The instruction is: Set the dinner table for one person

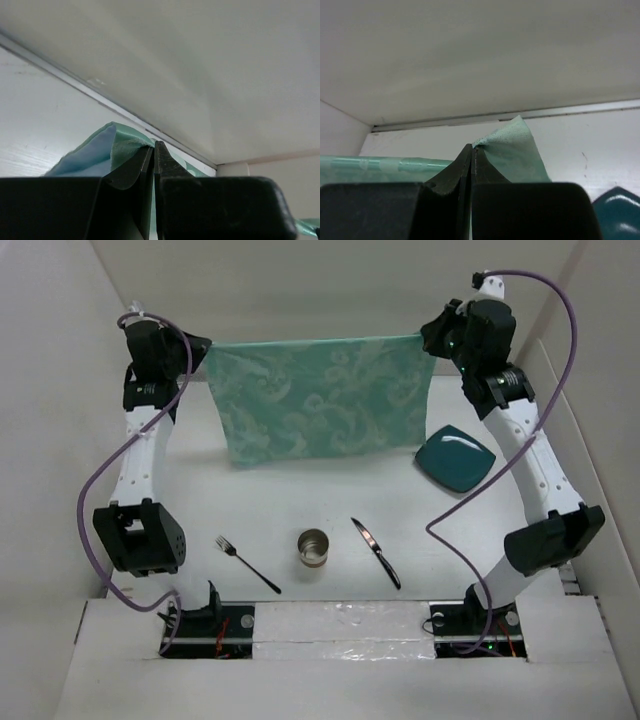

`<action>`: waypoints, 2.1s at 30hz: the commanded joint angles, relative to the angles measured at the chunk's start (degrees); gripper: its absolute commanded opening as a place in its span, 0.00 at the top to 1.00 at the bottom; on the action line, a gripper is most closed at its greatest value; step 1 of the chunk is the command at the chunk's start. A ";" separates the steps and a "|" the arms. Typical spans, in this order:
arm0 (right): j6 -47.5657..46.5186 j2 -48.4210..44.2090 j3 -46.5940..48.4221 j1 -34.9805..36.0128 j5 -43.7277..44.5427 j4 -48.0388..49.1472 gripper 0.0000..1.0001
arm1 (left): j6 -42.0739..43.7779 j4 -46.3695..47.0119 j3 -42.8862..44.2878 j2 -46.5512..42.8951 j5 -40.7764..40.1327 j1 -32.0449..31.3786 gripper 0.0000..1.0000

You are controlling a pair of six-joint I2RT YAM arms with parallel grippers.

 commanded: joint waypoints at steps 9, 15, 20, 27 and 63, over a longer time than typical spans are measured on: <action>1.70 -9.60 -16.37 -3.37 -6.69 9.80 1.00 | 1.38 7.40 -12.06 -11.39 2.33 3.35 1.00; 4.86 -12.60 -38.12 -4.00 -9.68 20.52 1.00 | -2.67 20.14 -40.27 -16.92 1.65 3.35 1.00; 5.74 -6.74 -52.03 -2.85 -10.12 28.89 1.00 | -6.19 32.19 -59.86 -15.18 -0.30 3.35 1.00; 6.45 -4.25 -59.32 -1.63 -11.71 28.98 1.00 | -5.49 38.46 -70.35 -13.76 -1.53 3.35 1.00; 18.66 -24.56 -78.14 -0.30 -7.92 23.18 0.79 | 3.30 23.00 -83.37 -41.09 0.14 3.35 1.00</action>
